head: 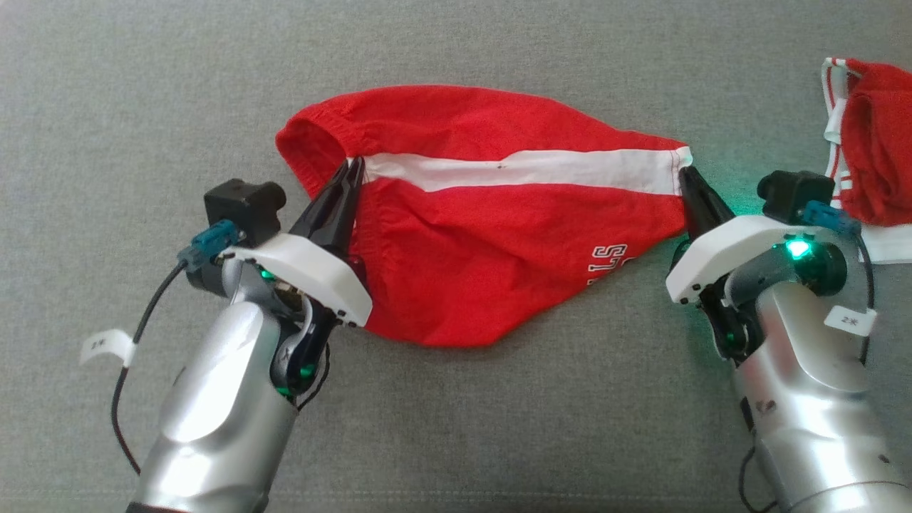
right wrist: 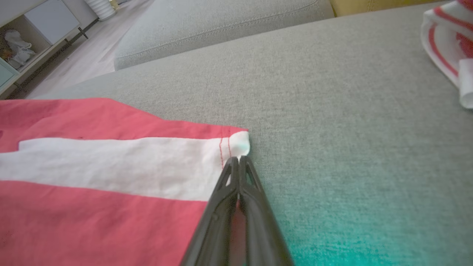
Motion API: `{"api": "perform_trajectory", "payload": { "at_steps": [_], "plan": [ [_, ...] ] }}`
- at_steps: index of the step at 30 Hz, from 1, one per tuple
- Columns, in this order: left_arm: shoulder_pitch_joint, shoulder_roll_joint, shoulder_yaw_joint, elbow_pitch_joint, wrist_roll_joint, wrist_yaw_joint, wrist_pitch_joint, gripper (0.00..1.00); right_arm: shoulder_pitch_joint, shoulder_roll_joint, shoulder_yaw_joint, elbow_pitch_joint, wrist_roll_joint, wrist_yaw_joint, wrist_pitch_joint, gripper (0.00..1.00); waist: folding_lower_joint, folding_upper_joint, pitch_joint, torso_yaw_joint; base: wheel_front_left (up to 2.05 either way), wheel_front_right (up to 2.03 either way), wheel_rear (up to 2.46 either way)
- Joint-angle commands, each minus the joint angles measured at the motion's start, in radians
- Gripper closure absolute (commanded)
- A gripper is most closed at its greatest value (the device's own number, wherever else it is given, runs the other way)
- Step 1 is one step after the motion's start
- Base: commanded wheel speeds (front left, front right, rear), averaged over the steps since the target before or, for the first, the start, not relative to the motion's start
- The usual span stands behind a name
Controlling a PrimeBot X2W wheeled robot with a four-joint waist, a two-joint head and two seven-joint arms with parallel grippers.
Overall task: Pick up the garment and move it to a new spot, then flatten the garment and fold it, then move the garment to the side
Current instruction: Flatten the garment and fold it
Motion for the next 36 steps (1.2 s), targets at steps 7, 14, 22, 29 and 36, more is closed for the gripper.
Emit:
{"api": "perform_trajectory", "payload": {
  "at_steps": [7, 14, 22, 29, 36],
  "plan": [
    [-0.003, 0.034, 0.030, -0.043, -0.007, 0.015, -0.010, 1.00, -0.004, -0.034, 0.054, -0.060, 0.017, 0.007, -0.077, 1.00, 0.0000, 0.0000, -0.027, -0.010, 0.00, 0.00, 0.00],
    [-0.003, 0.051, 0.029, -0.081, -0.009, 0.015, -0.010, 1.00, 0.005, -0.090, 0.098, -0.171, 0.022, 0.007, -0.133, 1.00, 0.0000, 0.0000, -0.063, -0.017, 0.00, 0.00, 0.00],
    [-0.045, 0.109, 0.039, -0.238, -0.005, 0.007, 0.029, 1.00, -0.008, -0.155, 0.075, -0.365, -0.008, 0.007, -0.180, 1.00, 0.0000, 0.0000, -0.150, -0.018, 0.00, 0.00, 0.00],
    [-0.089, 0.140, 0.070, -0.405, -0.039, 0.014, 0.108, 1.00, -0.009, -0.152, -0.030, -0.517, -0.066, 0.007, -0.176, 1.00, 0.0000, 0.0000, -0.230, -0.018, 0.00, 0.00, 0.00],
    [-0.070, 0.157, 0.109, -0.624, -0.079, 0.067, 0.193, 1.00, 0.081, -0.075, -0.170, -0.756, -0.182, 0.007, -0.076, 1.00, 0.0000, 0.0000, -0.316, -0.027, 0.00, 0.00, 0.00]
  ]
}}
